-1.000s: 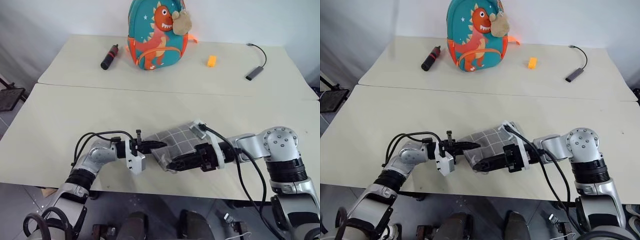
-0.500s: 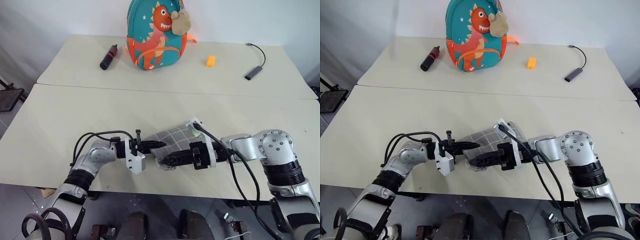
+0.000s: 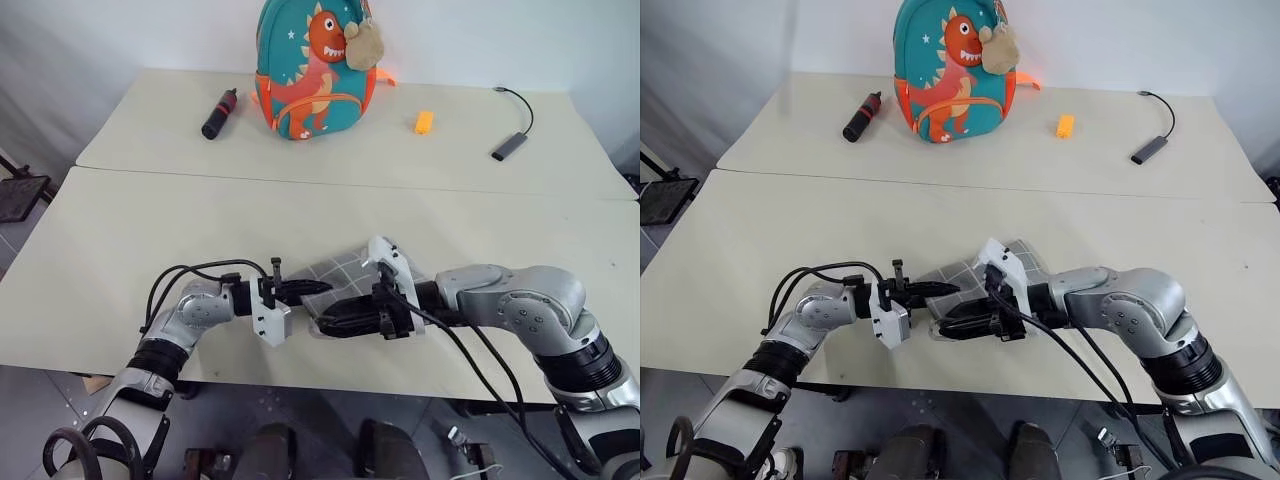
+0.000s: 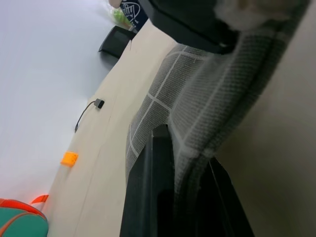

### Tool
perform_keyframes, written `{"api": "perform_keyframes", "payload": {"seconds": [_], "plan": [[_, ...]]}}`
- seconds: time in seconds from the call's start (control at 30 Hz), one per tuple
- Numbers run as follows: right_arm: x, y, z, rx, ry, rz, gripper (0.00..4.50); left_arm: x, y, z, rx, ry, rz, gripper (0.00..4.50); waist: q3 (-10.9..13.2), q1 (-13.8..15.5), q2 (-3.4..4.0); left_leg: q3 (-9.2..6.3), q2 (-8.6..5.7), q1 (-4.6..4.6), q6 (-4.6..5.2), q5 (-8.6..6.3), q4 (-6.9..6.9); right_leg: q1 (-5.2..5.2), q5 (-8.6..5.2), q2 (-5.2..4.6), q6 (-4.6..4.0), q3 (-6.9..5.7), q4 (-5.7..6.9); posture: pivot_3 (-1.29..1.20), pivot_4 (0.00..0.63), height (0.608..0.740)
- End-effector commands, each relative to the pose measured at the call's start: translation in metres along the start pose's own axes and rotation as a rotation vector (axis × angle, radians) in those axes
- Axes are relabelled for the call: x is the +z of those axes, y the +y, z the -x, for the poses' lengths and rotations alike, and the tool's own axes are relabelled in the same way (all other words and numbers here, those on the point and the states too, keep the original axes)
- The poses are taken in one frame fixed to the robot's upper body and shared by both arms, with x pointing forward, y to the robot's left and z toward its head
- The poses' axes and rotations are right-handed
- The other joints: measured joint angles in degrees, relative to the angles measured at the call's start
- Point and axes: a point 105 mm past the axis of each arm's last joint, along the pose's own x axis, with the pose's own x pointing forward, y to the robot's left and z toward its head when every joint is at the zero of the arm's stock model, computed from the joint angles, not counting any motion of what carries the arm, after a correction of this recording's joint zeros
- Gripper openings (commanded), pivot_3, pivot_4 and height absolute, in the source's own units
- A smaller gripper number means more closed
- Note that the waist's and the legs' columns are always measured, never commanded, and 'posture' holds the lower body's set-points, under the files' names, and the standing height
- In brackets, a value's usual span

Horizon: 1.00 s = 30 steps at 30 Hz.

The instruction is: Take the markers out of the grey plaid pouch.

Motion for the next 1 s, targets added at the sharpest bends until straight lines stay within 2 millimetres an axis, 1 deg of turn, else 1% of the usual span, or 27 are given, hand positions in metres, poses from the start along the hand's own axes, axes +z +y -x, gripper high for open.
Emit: {"api": "perform_keyframes", "payload": {"seconds": [0.03, 0.07, 0.17, 0.27, 0.5, 0.6, 0.67, 0.73, 0.87, 0.93, 1.0], "plan": [[0.005, 0.004, -0.003, 0.010, -0.019, 0.039, 1.60, 0.005, 0.010, 0.001, 0.045, -0.023, -0.017, 0.00, 0.0, 0.0, 0.00, 0.00, 0.00, 0.00, 0.00, 0.00, 0.00, 0.00, 0.00, 0.00, 0.00, 0.00, 0.00, 0.00, 0.150, 0.740], [0.005, 0.004, -0.003, 0.012, -0.019, 0.041, 1.60, 0.005, 0.010, 0.001, 0.045, -0.023, -0.016, 0.00, 0.0, 0.0, 0.00, 0.00, 0.00, 0.00, 0.00, 0.00, 0.00, 0.00, 0.00, 0.00, 0.00, 0.00, 0.00, 0.00, 0.150, 0.740], [0.005, 0.005, -0.006, 0.011, -0.032, 0.038, 1.04, 0.005, 0.010, 0.000, 0.047, -0.023, -0.014, 0.00, 0.0, 0.0, 0.00, 0.00, 0.00, 0.00, 0.00, 0.00, 0.00, 0.00, 0.00, 0.00, 0.00, -0.01, 0.00, 0.00, 0.150, 0.740], [0.004, 0.006, -0.008, 0.011, -0.039, 0.041, 0.04, 0.005, 0.011, 0.001, 0.049, -0.021, -0.013, 0.00, 0.0, 0.0, 0.00, -0.01, 0.00, 0.00, 0.00, 0.00, 0.00, 0.00, 0.00, 0.00, 0.00, -0.01, 0.01, 0.00, 0.150, 0.740], [0.013, -0.005, 0.001, -0.069, -0.129, 0.124, 0.01, 0.004, 0.013, 0.002, 0.066, -0.014, 0.002, 0.00, 0.0, 0.0, 0.00, 0.00, -0.02, 0.00, 0.00, 0.00, 0.00, 0.00, 0.00, 0.00, 0.00, 0.00, 0.01, 0.00, 0.150, 0.740], [0.022, -0.009, 0.008, -0.105, -0.210, 0.176, 0.01, 0.003, 0.015, 0.002, 0.096, -0.016, 0.042, 0.00, 0.0, 0.0, 0.00, 0.00, -0.02, 0.00, 0.00, 0.00, 0.00, 0.00, 0.00, 0.00, 0.00, -0.01, 0.00, 0.00, 0.150, 0.740], [0.037, -0.011, 0.020, -0.143, -0.353, 0.218, 0.01, 0.002, 0.020, 0.004, 0.148, -0.026, 0.142, 0.00, 0.0, 0.0, 0.00, -0.01, -0.01, 0.00, 0.00, 0.00, 0.00, 0.01, 0.00, 0.00, 0.00, -0.01, 0.00, 0.00, 0.150, 0.740], [0.045, -0.013, 0.033, -0.177, -0.451, 0.231, 0.01, 0.002, 0.022, 0.006, 0.176, -0.044, 0.244, 0.00, 0.0, 0.0, 0.00, -0.01, -0.01, 0.00, 0.00, 0.00, 0.00, 0.00, 0.00, 0.00, 0.00, 0.00, 0.02, 0.00, 0.150, 0.740], [0.046, -0.017, 0.049, -0.221, -0.530, 0.230, 0.01, 0.005, 0.022, 0.011, 0.174, -0.083, 0.395, 0.00, 0.0, -0.1, 0.00, -0.01, 0.00, 0.02, 0.00, 0.00, 0.00, 0.02, 0.00, 0.01, 0.00, 0.00, 0.02, 0.00, 0.150, 0.740], [0.046, -0.020, 0.058, -0.249, -0.560, 0.230, 0.01, 0.007, 0.020, 0.014, 0.164, -0.112, 0.498, 0.00, 0.0, -0.1, 0.00, -0.01, 0.00, 0.02, 0.00, 0.00, 0.00, 0.02, 0.00, 0.01, 0.00, 0.01, 0.02, 0.00, 0.150, 0.740], [0.046, -0.025, 0.068, -0.285, -0.594, 0.222, 0.01, 0.010, 0.016, 0.016, 0.127, -0.137, 0.586, 0.00, 0.0, -0.1, 0.00, 0.00, 0.00, 0.03, 0.00, 0.00, 0.00, 0.02, 0.00, 0.01, 0.00, 0.02, 0.03, 0.00, 0.150, 0.740]]}}
